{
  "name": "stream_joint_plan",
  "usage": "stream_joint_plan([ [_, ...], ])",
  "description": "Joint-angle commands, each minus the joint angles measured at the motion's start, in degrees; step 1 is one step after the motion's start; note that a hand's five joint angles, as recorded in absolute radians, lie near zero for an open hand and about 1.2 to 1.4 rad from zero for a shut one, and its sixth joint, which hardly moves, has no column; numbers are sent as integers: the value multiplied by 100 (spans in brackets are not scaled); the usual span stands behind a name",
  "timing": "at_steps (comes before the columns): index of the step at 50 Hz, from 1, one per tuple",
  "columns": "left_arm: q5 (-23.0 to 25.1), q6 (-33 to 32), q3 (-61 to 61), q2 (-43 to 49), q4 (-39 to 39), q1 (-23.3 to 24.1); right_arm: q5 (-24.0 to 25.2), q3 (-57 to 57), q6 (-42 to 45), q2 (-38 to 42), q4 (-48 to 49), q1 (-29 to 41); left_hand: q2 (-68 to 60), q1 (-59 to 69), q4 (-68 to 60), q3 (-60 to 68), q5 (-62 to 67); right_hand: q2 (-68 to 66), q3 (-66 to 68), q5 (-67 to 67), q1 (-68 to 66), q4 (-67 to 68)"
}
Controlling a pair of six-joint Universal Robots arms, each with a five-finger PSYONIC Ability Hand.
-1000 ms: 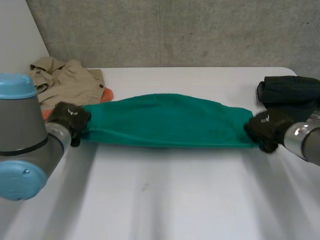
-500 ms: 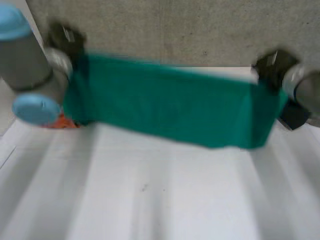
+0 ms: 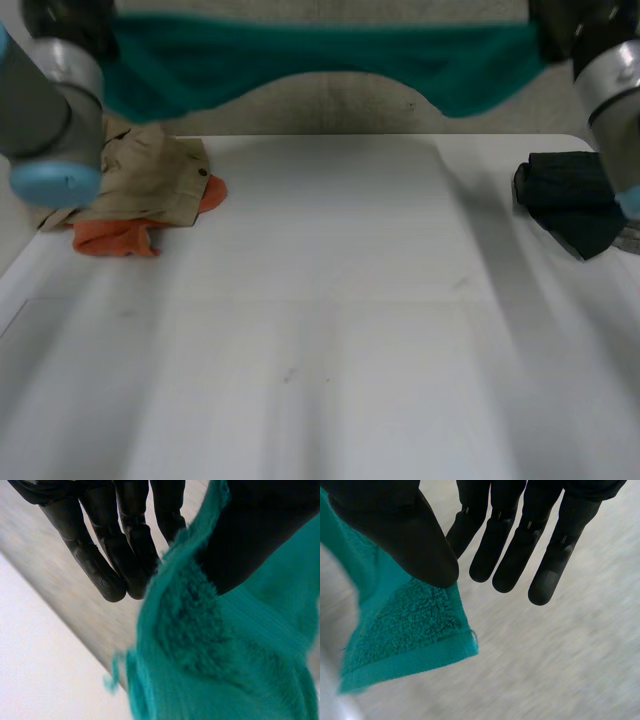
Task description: Fold the laundry.
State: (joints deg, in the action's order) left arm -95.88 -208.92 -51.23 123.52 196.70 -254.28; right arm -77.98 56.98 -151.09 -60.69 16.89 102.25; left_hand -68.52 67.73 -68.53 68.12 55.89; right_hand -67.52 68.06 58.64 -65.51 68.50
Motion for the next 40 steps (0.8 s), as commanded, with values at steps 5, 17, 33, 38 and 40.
stream_joint_plan([
  [5, 588, -307, -2039, 270, -176, 27, 125, 1157, 843, 585, -1503, -179, -1148, 1227, -1147, 1188, 1411, -1248, 1194, 1136, -1449, 1150],
  [17, 474, -1967, -4306, -1100, -2537, 370, -217, 2817, 3865, -520, -5191, -960, -1148, 1227, -1147, 1188, 1411, -1248, 1194, 1136, -1449, 1150],
  [33, 228, -2145, -2703, -497, -2885, 493, -33, 2170, 3026, -41, -3819, -751, -1148, 1227, -1147, 1188, 1411, -1248, 1194, 1136, -1449, 1150],
  [38, 79, -2092, -1497, 374, -2453, 520, -33, 1704, 2515, 461, -2456, -514, -1148, 1227, -1147, 1188, 1411, -1248, 1194, 1136, -1449, 1150],
  [40, 17, -2101, -1049, 708, -2409, 520, -33, 1598, 2436, 593, -2068, -461, -1148, 1227, -1147, 1188, 1411, -1248, 1194, 1136, -1449, 1150],
])
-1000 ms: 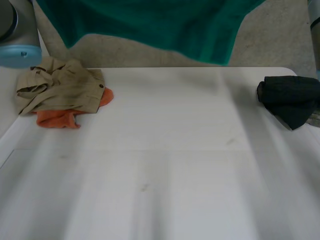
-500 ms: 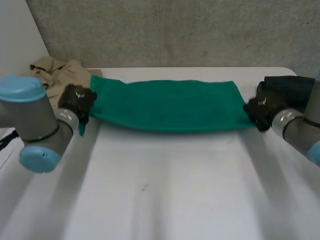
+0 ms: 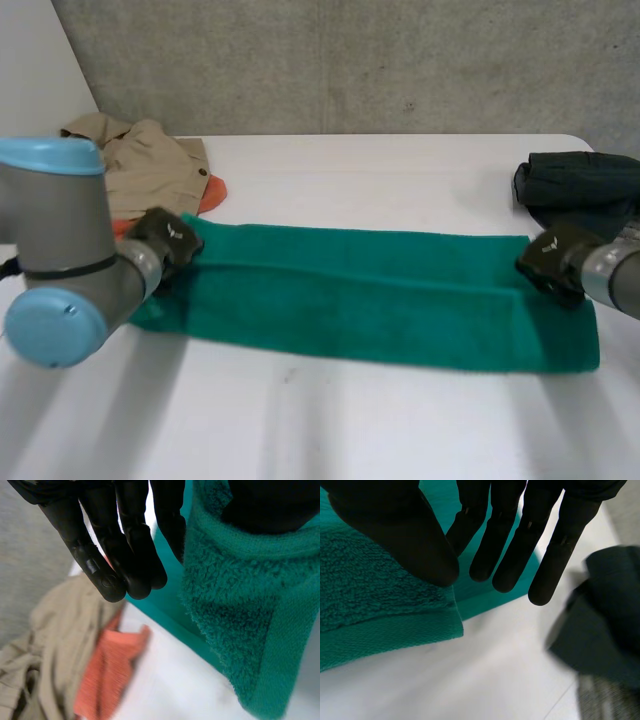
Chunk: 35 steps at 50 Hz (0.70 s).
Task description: Fold the laundry.
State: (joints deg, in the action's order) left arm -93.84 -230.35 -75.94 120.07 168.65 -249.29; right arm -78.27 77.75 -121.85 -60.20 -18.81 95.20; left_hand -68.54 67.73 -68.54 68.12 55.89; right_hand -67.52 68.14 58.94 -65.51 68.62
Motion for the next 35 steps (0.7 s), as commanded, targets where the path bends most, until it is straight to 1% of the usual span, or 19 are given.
stream_joint_plan([
  [1, -196, 42, 1555, 1158, 397, 21, 4, -524, -523, 597, 1686, 262, -1146, 1227, -1146, 1188, 1411, -1248, 1186, 1106, -1449, 1138],
  [2, -240, 42, 1861, 1368, 397, 21, 13, -611, -602, 728, 2045, 288, -1146, 1227, -1146, 1188, 1411, -1248, 1186, 1106, -1449, 1138],
  [10, -302, 77, 3259, 2378, 432, 21, 75, -1077, -858, 1448, 3663, 464, -1146, 1227, -1146, 1188, 1411, -1248, 1186, 1106, -1449, 1138],
  [13, -258, 78, 3769, 2756, 475, -5, 145, -1288, -832, 1817, 4120, 534, -1146, 1227, -1146, 1188, 1411, -1248, 1186, 1106, -1449, 1138],
  [15, -214, 95, 3999, 2933, 485, -23, 198, -1446, -831, 2029, 4254, 552, -1146, 1227, -1146, 1188, 1411, -1248, 1186, 1106, -1449, 1138],
  [16, -188, 113, 4095, 3004, 511, -23, 207, -1534, -814, 2143, 4324, 561, -1146, 1227, -1146, 1188, 1411, 336, -399, -479, 135, -446],
  [17, -66, 191, 4218, 3135, 528, -5, 172, -1735, -779, 2379, 4385, 578, 3549, -3468, 3549, -3506, -3283, 5752, -5814, -5894, 5551, -5862],
  [18, 5, 227, 4254, 3171, 537, 12, 137, -1824, -735, 2503, 4360, 596, 5854, -5773, 5854, -5812, -5589, 5752, -5814, -5894, 5551, -5862],
  [19, 84, 271, 4272, 3189, 555, 30, 75, -1921, -683, 2592, 4325, 622, 5854, -5773, 5854, -5812, -5589, 5752, -5814, -5894, 5551, -5862],
  [20, 216, 341, 4281, 3180, 625, 82, -108, -2026, -551, 2714, 4229, 631, 5854, -5773, 5854, -5812, -5589, 5752, -5814, -5894, 5551, -5862],
  [22, 304, 411, 4263, 3128, 765, 109, -241, -2010, -480, 2681, 4123, 640, 5854, -5773, 5854, -5812, -5589, 5752, -5814, -5894, 5551, -5862],
  [25, 217, 578, 4106, 2865, 1038, 100, -364, -1747, -558, 2357, 3903, 622, 5854, -5773, 5854, -5812, -5589, 5752, -5814, -5894, 5551, -5862],
  [26, 165, 631, 4035, 2786, 1099, 91, -365, -1642, -646, 2225, 3859, 622, 5854, -5773, 5854, -5812, -5589, 5752, -5814, -5894, 5551, -5862],
  [27, 60, 727, 3869, 2602, 1204, 65, -373, -1406, -882, 1884, 3763, 631, 5854, -5773, 5854, -5812, -5589, 5752, -5814, -5894, 5551, -5862],
  [30, -47, 877, 3553, 2320, 1337, 12, -373, -1027, -1392, 1259, 3517, 596, 5854, -5773, 5854, -5812, -5589, 5752, -5814, -5894, 5551, -5862],
  [31, -90, 938, 3316, 2128, 1398, -5, -312, -825, -1742, 883, 3220, 544, 5854, -5773, 5854, -5812, -5589, 5752, -5814, -5894, 5551, -5862],
  [32, -91, 948, 3184, 2039, 1416, -14, -251, -728, -1893, 722, 3008, 508, 5854, -5773, 5854, -5812, -5589, 5752, -5814, -5894, 5551, -5862],
  [33, -65, 983, 2939, 1881, 1460, -14, -102, -605, -2069, 520, 2510, 447, 5854, -5773, 5854, -5812, -5589, 5752, -5814, -5894, 5551, -5862],
  [35, -12, 992, 2682, 1731, 1504, -14, 30, -525, -2123, 431, 1954, 403, 5854, -5773, 5854, -5812, -5589, 5752, -5814, -5894, 5551, -5862],
])
